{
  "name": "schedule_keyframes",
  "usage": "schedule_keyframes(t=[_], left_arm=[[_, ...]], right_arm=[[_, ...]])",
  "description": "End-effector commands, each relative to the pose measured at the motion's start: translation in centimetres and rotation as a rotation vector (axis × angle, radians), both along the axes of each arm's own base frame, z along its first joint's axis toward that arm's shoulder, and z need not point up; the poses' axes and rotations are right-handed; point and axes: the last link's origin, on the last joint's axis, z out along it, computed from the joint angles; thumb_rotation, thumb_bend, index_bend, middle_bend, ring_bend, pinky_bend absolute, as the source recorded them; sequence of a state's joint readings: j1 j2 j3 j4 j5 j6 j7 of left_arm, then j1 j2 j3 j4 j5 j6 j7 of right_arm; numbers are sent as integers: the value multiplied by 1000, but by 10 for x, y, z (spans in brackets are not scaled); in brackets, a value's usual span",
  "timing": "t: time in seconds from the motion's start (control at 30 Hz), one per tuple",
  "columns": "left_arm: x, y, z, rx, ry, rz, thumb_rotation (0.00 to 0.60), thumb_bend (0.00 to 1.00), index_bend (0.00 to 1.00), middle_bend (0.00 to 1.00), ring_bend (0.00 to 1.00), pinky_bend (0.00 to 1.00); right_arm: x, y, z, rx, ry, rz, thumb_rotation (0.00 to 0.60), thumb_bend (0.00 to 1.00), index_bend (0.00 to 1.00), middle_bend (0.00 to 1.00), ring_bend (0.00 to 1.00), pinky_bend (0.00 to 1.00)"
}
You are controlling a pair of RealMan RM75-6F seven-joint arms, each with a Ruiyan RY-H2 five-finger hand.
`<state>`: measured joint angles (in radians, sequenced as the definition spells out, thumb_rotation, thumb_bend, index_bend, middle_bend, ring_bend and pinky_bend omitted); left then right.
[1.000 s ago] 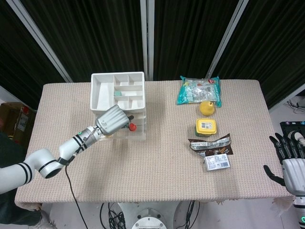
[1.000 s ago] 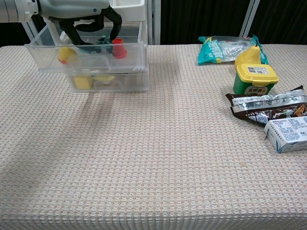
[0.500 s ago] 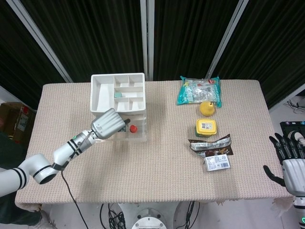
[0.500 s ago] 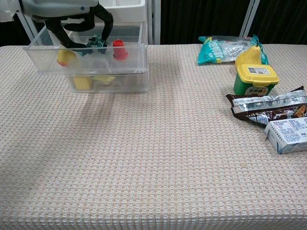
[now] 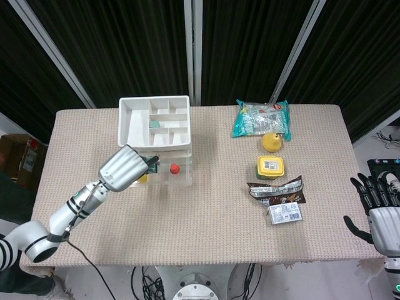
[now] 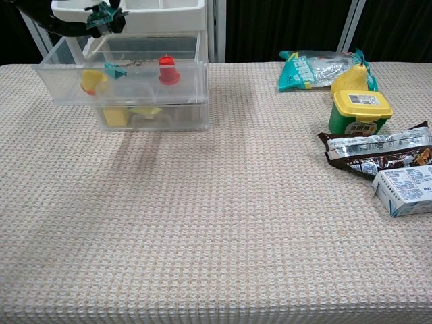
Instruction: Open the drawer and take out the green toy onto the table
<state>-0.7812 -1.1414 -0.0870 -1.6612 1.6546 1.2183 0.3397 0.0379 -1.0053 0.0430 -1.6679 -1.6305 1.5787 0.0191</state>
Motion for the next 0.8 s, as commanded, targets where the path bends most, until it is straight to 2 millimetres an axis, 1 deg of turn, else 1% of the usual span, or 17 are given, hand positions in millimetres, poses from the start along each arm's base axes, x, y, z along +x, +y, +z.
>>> schedule_keyframes(t=[0.03, 0.13, 0.17, 0.23, 0.3, 0.43, 0.57, 0.73, 0.8], left_arm=[[-5, -35, 2, -10, -36, -41, 600, 413, 484, 866, 956, 1000], [-2, -58, -12, -47, -31, -105, 600, 413, 482, 866, 955, 1000], [-1, -67, -20, -67, -25, -127, 600, 413, 482, 866, 955, 1000], [2, -78, -37, -105, -9, -159, 600, 414, 481, 866, 955, 1000], [2, -83, -54, -135, 23, -174, 600, 414, 480, 866, 955, 1000], [-2, -83, -92, -174, 99, -158, 600, 405, 471, 866, 954, 1000], [-8, -80, -119, -194, 145, -119, 600, 390, 457, 863, 951, 1000], [-11, -77, -138, -187, 172, -101, 600, 380, 449, 861, 952, 1000], [-10, -76, -142, -180, 175, -104, 600, 325, 421, 859, 952, 1000]], right_arm=[[1, -1, -1, 5, 1, 5, 600, 208, 0, 42, 0, 0], [3, -1, -3, 11, 1, 13, 600, 208, 0, 42, 0, 0], [3, -1, -3, 13, -1, 15, 600, 208, 0, 42, 0, 0], [4, 0, -4, 16, -3, 18, 600, 209, 0, 42, 0, 0], [4, 1, -5, 18, -4, 20, 600, 209, 0, 42, 0, 0], [4, 3, -3, 14, -8, 24, 600, 208, 0, 42, 0, 0], [3, 4, -3, 12, -10, 23, 600, 209, 0, 42, 0, 0], [2, 4, -3, 16, -11, 20, 600, 208, 0, 42, 0, 0], [2, 4, -3, 17, -11, 20, 600, 208, 0, 42, 0, 0]])
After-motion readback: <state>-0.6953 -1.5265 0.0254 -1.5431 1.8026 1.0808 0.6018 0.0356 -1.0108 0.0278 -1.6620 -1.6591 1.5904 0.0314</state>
